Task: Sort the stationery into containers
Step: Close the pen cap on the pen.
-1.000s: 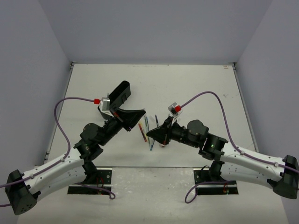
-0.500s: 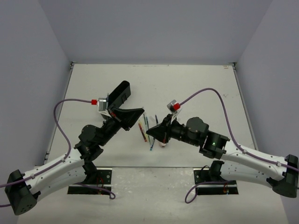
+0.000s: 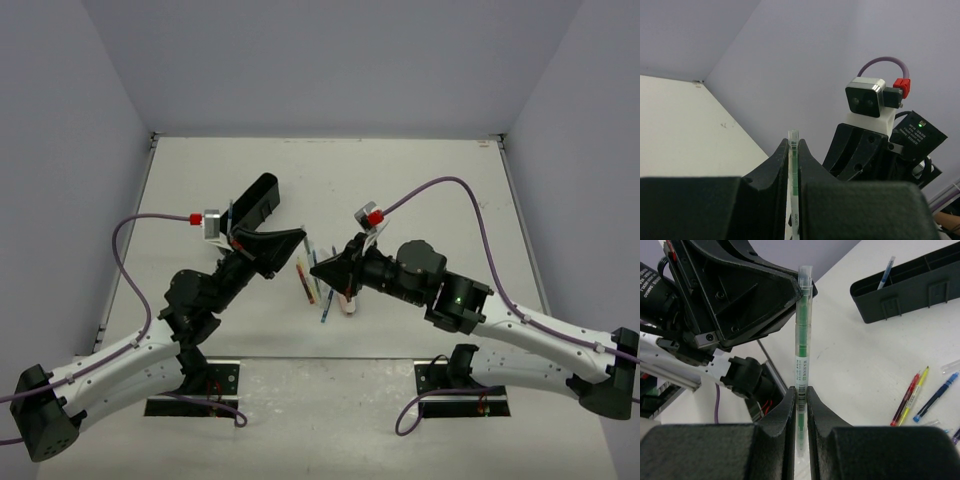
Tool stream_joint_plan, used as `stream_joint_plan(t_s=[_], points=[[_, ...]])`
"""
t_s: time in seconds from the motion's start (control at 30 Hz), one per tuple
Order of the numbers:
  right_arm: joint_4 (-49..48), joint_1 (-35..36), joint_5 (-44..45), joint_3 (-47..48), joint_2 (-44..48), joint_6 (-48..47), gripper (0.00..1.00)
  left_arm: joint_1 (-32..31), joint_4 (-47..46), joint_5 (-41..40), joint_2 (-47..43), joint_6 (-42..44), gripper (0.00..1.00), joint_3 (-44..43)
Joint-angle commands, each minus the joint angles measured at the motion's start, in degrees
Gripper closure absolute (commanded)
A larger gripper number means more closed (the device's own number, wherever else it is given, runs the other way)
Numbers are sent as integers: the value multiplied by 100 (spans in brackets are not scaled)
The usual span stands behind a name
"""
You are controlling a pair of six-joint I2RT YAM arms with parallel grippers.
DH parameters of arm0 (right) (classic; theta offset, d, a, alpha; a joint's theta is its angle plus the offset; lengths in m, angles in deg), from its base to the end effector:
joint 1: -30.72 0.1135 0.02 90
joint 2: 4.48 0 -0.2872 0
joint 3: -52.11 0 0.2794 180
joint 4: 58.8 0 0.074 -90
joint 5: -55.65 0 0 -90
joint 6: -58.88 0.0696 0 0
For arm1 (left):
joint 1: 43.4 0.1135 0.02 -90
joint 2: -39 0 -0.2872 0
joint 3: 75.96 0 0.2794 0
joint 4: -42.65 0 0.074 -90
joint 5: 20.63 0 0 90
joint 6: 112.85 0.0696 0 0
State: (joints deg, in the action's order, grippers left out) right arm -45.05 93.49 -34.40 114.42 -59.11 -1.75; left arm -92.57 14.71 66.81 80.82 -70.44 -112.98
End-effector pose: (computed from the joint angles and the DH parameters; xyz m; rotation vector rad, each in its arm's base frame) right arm 0.1251 0.2432 0.3698 -0.5258 1.7500 1.1840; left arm 0.1438 -0.1617 0.3380 -0.0260 1.2969 -1.4489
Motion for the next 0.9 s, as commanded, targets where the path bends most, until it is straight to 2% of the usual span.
stream_joint_plan(t_s=[0.0, 0.23, 0.43, 0.53, 0.63, 0.77, 0.8, 0.83, 0.87], points=[[-811, -10, 380, 394, 5, 46, 100, -30, 309, 229, 36, 4, 100, 115], [-935, -10, 576, 324, -28, 146, 100, -29, 343, 196, -25, 13, 100, 110], [-970, -10, 412, 657, -126, -209, 100, -22, 446, 230, 98, 82, 100, 90], [-935, -10, 178, 576, -144, -489, 100, -22, 745, 230, 108, 203, 77, -56], [-987, -10, 93, 396, -140, -546, 100, -22, 957, 230, 73, 293, 69, -174], [-988, -10, 31, 308, -145, -520, 100, -31, 1002, 230, 81, 320, 73, -276], [-986, -10, 30, 308, -146, -521, 100, -30, 1005, 246, 82, 326, 78, -313], [-976, -10, 25, 308, -157, -526, 100, -25, 1026, 346, 88, 363, 93, -355], [-965, -10, 22, 316, -172, -531, 100, -22, 1029, 438, 83, 411, 100, -389]])
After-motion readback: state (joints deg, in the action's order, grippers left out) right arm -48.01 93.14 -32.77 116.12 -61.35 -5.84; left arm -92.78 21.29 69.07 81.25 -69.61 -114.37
